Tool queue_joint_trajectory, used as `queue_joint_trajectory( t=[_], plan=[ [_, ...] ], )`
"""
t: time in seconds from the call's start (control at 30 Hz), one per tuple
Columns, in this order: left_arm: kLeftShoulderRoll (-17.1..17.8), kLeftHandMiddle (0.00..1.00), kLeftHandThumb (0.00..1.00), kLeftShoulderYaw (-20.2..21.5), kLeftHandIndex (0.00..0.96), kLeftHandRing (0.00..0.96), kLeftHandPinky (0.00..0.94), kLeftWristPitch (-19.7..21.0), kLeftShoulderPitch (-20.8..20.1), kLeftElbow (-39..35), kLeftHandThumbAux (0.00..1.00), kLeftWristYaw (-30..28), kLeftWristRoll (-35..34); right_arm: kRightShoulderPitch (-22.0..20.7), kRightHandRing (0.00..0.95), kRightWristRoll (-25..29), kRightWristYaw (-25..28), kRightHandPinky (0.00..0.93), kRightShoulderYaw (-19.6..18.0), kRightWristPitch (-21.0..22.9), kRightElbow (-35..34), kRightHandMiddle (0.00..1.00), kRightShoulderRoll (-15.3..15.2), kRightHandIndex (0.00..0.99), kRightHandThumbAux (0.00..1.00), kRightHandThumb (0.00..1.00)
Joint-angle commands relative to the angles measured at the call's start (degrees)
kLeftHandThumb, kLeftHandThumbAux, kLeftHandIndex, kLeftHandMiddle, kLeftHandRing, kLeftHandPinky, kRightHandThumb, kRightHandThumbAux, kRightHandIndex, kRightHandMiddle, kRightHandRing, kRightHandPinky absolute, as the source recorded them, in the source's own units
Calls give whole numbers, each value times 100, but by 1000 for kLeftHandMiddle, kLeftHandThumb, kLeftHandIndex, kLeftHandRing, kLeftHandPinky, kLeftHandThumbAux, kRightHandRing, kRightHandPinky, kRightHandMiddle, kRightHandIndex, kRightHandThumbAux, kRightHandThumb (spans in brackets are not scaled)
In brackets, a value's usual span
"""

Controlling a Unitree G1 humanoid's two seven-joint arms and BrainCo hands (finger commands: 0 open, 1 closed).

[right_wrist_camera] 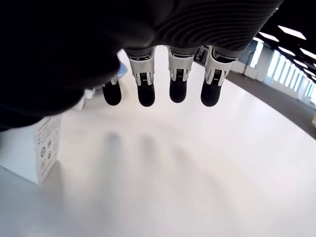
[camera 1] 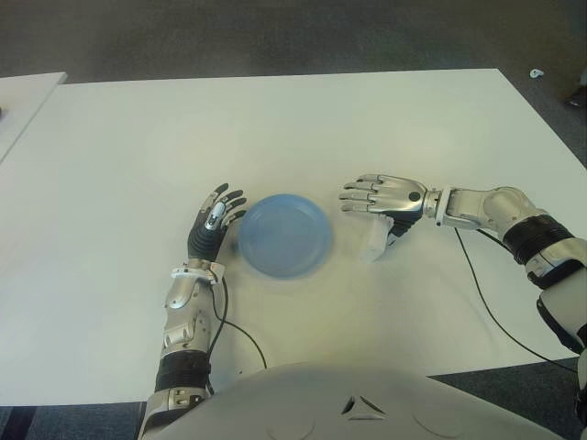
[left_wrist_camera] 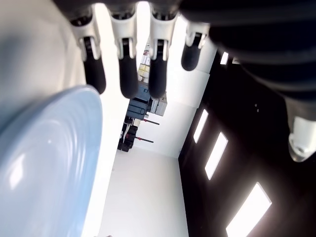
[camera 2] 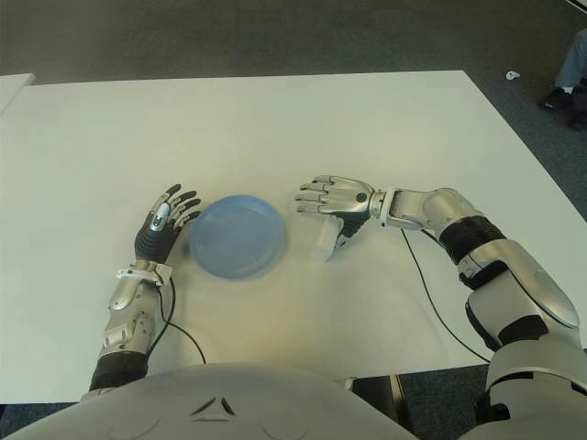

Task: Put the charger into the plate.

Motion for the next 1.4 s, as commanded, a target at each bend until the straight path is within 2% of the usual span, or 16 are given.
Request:
queue_joint_trajectory(
  t=[0.03, 0.37, 0.63, 1.17, 1.4],
  plan=[
    [47, 256, 0, -25, 147, 267, 286, 69, -16, 100, 473, 67, 82, -106, 0, -165, -228, 0, 88, 117, 68, 0, -50, 0, 286, 378],
    [80, 250, 0, -15, 135, 263, 280, 108, -56, 149, 473, 22, 57, -215, 0, -352, -638, 0, 172, 206, 110, 0, -93, 0, 314, 360],
    [74, 246, 0, -4, 138, 261, 281, 114, -80, 195, 476, 30, 47, -391, 0, -675, -1136, 0, 413, 310, 189, 0, -153, 0, 333, 335],
    [42, 240, 0, -12, 129, 258, 280, 135, -85, 187, 479, 101, 80, -636, 0, -873, -1623, 0, 664, 285, 369, 0, -212, 0, 336, 296],
    [28, 245, 0, -24, 139, 262, 285, 145, -88, 176, 485, 133, 96, -680, 0, -986, -1881, 0, 774, 416, 389, 0, -237, 0, 353, 302]
  ],
)
